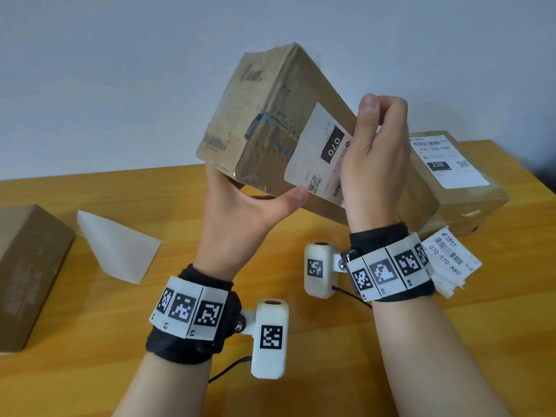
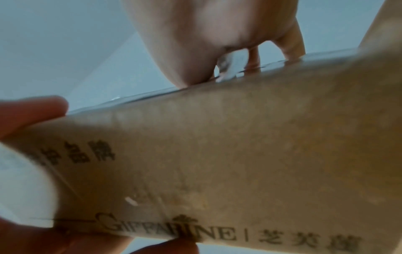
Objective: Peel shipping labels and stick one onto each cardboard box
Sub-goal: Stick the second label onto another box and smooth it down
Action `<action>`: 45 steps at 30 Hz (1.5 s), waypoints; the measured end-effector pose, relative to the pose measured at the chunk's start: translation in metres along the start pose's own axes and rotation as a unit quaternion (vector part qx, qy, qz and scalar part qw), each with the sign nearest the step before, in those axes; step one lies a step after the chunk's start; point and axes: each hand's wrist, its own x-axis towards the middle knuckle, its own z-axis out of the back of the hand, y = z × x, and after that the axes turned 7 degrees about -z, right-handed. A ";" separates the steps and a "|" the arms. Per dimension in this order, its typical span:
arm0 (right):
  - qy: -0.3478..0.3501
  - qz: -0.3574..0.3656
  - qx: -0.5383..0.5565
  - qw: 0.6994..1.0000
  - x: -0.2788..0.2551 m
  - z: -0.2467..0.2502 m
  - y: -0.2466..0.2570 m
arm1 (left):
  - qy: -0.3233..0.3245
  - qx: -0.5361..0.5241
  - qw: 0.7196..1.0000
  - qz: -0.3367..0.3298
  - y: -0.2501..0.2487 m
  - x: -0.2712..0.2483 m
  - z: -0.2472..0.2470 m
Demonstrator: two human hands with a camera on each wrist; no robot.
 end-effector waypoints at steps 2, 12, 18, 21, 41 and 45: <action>-0.005 -0.005 0.000 1.000 0.002 0.001 -0.004 | -0.004 -0.002 1.000 -0.009 -0.002 0.000 0.001; -0.002 -0.042 -0.011 0.999 0.008 0.004 -0.013 | 0.007 -0.011 1.000 -0.010 -0.007 0.001 0.011; 0.022 -0.065 -0.001 0.998 0.009 0.006 -0.011 | 0.011 -0.018 1.000 -0.003 -0.009 0.002 0.013; 0.020 -0.069 0.012 0.997 0.009 0.006 -0.012 | 0.010 -0.010 1.000 -0.002 -0.010 0.003 0.016; 0.125 0.022 -0.074 0.989 -0.016 0.002 0.028 | 0.008 0.037 0.999 -0.022 0.002 0.007 0.011; 0.079 0.011 -0.062 0.995 -0.017 0.003 0.029 | 0.015 0.027 0.999 -0.025 0.002 0.005 0.006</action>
